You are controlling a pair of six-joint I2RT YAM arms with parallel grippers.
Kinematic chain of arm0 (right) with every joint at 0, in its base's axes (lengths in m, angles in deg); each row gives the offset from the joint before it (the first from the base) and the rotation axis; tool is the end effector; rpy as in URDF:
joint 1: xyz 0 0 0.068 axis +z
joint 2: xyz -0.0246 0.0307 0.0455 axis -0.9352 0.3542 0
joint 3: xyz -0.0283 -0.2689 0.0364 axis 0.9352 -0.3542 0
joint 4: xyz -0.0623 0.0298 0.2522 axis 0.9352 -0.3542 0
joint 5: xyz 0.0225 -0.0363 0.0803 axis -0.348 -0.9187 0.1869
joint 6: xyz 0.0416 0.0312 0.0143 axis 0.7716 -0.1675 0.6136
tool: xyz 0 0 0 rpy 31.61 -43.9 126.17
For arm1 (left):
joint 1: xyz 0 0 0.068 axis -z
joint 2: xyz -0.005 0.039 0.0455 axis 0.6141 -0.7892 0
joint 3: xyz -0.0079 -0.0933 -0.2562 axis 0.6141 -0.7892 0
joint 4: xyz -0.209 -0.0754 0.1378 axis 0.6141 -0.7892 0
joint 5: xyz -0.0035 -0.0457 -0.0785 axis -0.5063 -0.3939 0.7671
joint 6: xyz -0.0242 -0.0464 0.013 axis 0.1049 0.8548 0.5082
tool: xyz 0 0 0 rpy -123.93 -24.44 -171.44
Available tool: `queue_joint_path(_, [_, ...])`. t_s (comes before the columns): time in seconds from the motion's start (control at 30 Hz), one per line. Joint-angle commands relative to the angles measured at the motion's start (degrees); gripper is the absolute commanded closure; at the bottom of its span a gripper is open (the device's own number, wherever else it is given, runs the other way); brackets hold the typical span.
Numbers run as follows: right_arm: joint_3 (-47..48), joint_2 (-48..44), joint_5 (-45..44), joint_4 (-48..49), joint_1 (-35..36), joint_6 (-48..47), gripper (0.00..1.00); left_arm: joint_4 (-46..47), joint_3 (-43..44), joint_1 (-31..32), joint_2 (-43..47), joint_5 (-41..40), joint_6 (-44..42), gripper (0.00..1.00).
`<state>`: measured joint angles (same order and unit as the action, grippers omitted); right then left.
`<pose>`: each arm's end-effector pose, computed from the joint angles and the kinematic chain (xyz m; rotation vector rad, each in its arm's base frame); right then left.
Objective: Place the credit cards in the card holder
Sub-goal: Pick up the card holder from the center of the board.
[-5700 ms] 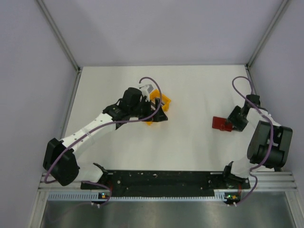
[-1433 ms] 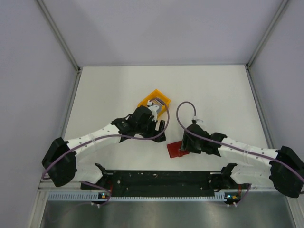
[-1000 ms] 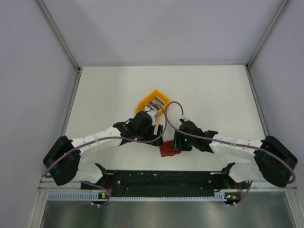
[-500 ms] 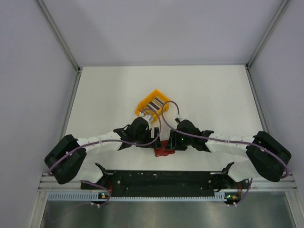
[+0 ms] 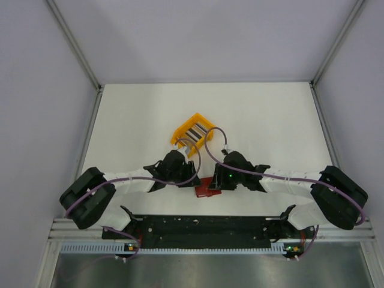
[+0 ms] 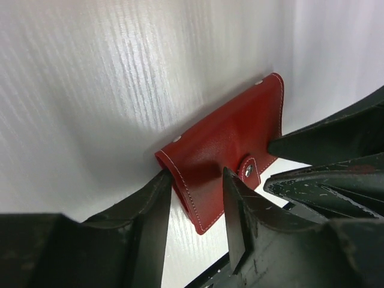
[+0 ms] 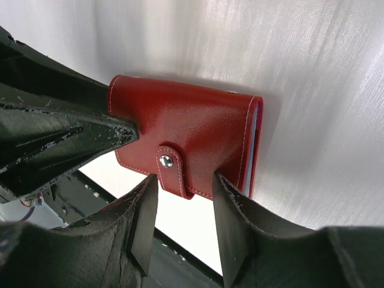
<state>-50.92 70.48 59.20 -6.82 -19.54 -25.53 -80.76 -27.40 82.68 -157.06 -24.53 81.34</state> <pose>0.1586 0.1946 0.1533 -0.0709 2.6444 0.8711 0.1752 -0.1854 0.1431 0.0701 2.5887 -0.9702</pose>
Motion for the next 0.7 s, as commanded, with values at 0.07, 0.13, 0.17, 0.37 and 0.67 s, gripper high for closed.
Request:
queue_joint_path(0.07, [-1.4,1.8,-1.8,-2.9,-0.2,-0.7,0.58,-1.6,0.2,1.2,0.6,1.7,3.4,0.72])
queue_joint_path(0.13, [-1.3,1.5,-2.1,-3.3,-0.3,-0.8,0.58,-2.3,1.0,1.2,1.0,1.5,3.3,0.81])
queue_joint_path(0.17, [-1.3,1.3,-2.1,-3.2,-0.3,-0.9,0.58,-3.1,1.5,1.3,1.1,1.4,3.0,0.84])
queue_joint_path(0.37, [-0.5,-1.2,-2.1,-4.2,-0.3,-1.9,0.57,-8.3,3.7,1.3,2.4,-0.9,1.4,1.0])
queue_joint_path(0.67, [0.5,-10.3,-4.0,-7.0,-0.3,-3.4,0.47,-12.2,5.3,1.3,5.7,-3.1,-0.4,0.99])
